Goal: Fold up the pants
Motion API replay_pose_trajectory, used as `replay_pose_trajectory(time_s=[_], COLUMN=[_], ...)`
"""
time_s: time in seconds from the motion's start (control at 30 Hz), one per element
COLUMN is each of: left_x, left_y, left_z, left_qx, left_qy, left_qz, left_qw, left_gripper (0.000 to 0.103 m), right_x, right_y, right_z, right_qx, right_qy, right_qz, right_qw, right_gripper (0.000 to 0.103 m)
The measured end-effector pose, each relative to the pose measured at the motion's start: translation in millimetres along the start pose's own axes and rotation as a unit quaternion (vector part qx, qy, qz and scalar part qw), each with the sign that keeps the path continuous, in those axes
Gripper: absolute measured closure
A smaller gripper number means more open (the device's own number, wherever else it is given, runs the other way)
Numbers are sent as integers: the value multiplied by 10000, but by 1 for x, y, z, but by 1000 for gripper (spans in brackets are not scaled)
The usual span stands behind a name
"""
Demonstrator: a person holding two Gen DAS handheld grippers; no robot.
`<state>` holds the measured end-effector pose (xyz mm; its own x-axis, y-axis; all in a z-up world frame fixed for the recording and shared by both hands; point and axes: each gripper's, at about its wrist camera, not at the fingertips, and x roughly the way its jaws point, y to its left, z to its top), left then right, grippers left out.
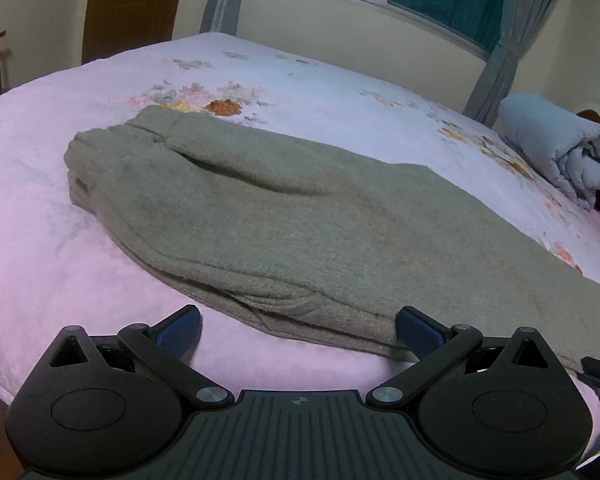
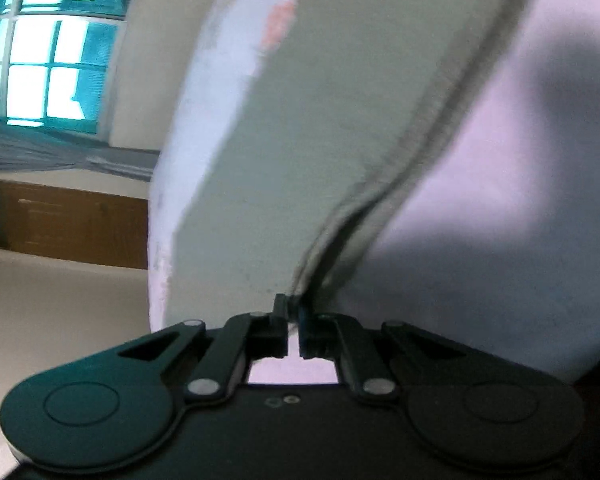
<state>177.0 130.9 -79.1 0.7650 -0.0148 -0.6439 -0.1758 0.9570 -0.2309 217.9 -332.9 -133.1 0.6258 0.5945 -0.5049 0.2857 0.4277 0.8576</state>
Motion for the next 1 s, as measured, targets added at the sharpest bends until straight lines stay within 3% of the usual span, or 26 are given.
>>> replay_pose_trajectory(time_s=[0.1, 0.17, 0.23, 0.37, 0.43, 0.47, 0.53, 0.57, 0.67, 0.73, 0.8, 0.87, 0.9, 0.93, 1.0], left_x=[-3, -8, -14, -8, 5, 15, 42, 49, 45, 32, 17, 21, 34, 48, 49], left_y=[-1, 0, -7, -33, -40, -39, -31, -29, -23, -25, -29, -38, -40, -34, -26], left_z=[2, 5, 9, 26, 34, 36, 36, 33, 35, 39, 40, 38, 35, 31, 34], left_qx=[114, 108, 241, 653, 710, 710, 730, 923, 1144, 1070, 968, 1166, 1258, 1245, 1052], left_qy=[-48, -151, -340, -569, -564, -482, 69, 184, 140, 25, -333, -360, -109, 157, 88], left_qz=[40, 64, 84, -51, -141, -107, 270, 346, 262, 308, -52, 173, 423, 510, 425], left_qw=[9999, 9998, 9991, 9962, 9958, 9963, 9969, 9950, 9930, 9938, 9947, 9924, 9911, 9908, 9935], left_gripper=[0, 0, 0, 0, 0, 0, 0, 0, 0, 0, 0, 0, 0, 0, 0], right_x=[-3, -23, -53, -84, -86, -86, -91, -97, -121, -139, -152, -147, -136, -121, -107], right_y=[2, 8, 18, 4, -13, -26, -55, -58, -43, -38, -39, -40, -38, -35, -36], right_z=[3, 5, 12, 42, 61, 69, 80, 82, 80, 78, 79, 85, 87, 89, 97], right_qx=[129, 9, -490, -467, -402, -237, 401, 418, -123, -349, -410, -404, -457, -556, -524], right_qy=[116, 129, -242, -865, -1063, -1112, -1107, -1147, -1453, -1750, -1919, -1786, -1564, -1350, -1285], right_qz=[63, 179, 51, 315, -107, -415, -164, -154, -377, -346, -306, -95, -76, -315, -701], right_qw=[9998, 9998, 9985, 9947, 9935, 9927, 9929, 9924, 9886, 9833, 9801, 9831, 9866, 9888, 9878], right_gripper=[103, 87, 87, 87, 92, 103, 103, 103, 102, 88, 87, 84, 82, 83, 91])
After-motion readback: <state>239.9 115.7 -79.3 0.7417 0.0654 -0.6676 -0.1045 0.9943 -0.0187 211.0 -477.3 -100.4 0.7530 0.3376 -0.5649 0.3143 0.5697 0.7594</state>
